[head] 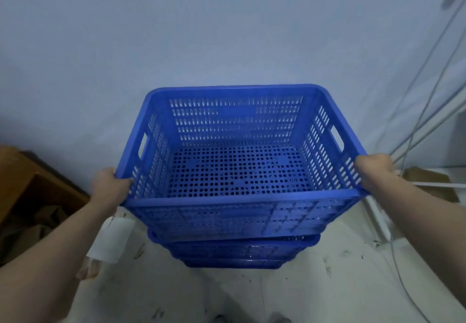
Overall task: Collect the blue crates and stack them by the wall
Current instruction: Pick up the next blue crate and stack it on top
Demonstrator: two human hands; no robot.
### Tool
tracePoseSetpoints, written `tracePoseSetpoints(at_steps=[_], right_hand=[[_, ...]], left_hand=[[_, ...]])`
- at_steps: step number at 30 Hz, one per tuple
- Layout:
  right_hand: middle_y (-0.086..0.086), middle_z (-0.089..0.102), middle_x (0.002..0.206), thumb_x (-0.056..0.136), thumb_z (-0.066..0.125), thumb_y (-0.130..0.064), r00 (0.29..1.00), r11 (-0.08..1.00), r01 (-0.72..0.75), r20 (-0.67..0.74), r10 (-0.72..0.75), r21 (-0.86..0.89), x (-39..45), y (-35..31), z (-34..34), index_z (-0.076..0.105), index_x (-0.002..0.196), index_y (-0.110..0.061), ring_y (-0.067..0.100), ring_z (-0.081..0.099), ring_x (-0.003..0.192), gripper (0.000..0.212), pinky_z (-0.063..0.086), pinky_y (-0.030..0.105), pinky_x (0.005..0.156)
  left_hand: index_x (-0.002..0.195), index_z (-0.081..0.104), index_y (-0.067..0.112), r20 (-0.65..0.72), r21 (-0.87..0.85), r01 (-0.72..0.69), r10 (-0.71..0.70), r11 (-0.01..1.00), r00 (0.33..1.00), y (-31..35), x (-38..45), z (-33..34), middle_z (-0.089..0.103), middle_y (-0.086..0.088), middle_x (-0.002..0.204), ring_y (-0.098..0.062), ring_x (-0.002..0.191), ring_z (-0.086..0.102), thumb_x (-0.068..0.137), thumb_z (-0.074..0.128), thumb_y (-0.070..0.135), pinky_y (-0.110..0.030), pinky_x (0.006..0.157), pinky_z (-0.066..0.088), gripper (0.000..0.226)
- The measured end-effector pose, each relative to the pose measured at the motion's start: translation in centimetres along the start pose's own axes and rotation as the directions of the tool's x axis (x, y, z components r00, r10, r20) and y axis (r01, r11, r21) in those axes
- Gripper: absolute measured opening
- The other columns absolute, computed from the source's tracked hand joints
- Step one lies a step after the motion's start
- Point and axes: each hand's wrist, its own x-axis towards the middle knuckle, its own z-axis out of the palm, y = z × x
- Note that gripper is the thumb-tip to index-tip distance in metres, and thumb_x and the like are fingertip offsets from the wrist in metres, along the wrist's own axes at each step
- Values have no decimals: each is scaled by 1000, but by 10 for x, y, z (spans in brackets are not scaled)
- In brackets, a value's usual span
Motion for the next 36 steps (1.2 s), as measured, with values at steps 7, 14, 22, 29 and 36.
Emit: tracePoseSetpoints(at_steps=[7,14,22,29,36], right_hand=[[19,64,91,80,56,-22,998,997,62,15,-61,-35,-26,12,4,65,101,-1,33,57,73,32,43,33,66],[18,68,93,77,54,-10,995,990,101,33,-98,-101,-38,30,-4,65,103,-4,38,65,82,29,56,42,73],[19,68,99,77,55,-10,980,961,199,23,-198,-190,-37,31,-5,62,106,-5,39,64,84,30,56,43,71],[20,66,103,77,55,-12,973,942,225,9,-230,-250,-35,30,-4,61,110,-4,40,62,89,35,52,40,72],[16,66,110,86,52,-24,766,669,593,55,-641,-448,-99,34,14,67,110,-7,35,61,102,33,48,42,87]], left_hand=[[103,63,-2,29,-34,66,-65,997,997,-7,3,-6,66,-27,101,-42,93,65,82,68,12,-50,80,54,25],[103,58,-7,27,-47,45,-44,998,999,-9,5,-7,61,-26,95,-39,82,59,82,68,11,-44,67,48,29],[98,57,-3,28,-47,-16,18,999,999,-10,5,-1,59,-22,94,-36,82,56,82,64,9,-43,69,48,21],[94,57,3,22,16,-37,36,999,999,-12,9,-1,65,-27,102,-43,92,62,77,63,14,-51,81,54,21],[100,58,7,39,280,-704,725,653,688,-3,-37,17,62,-10,88,-32,80,58,86,46,28,-41,72,48,28]])
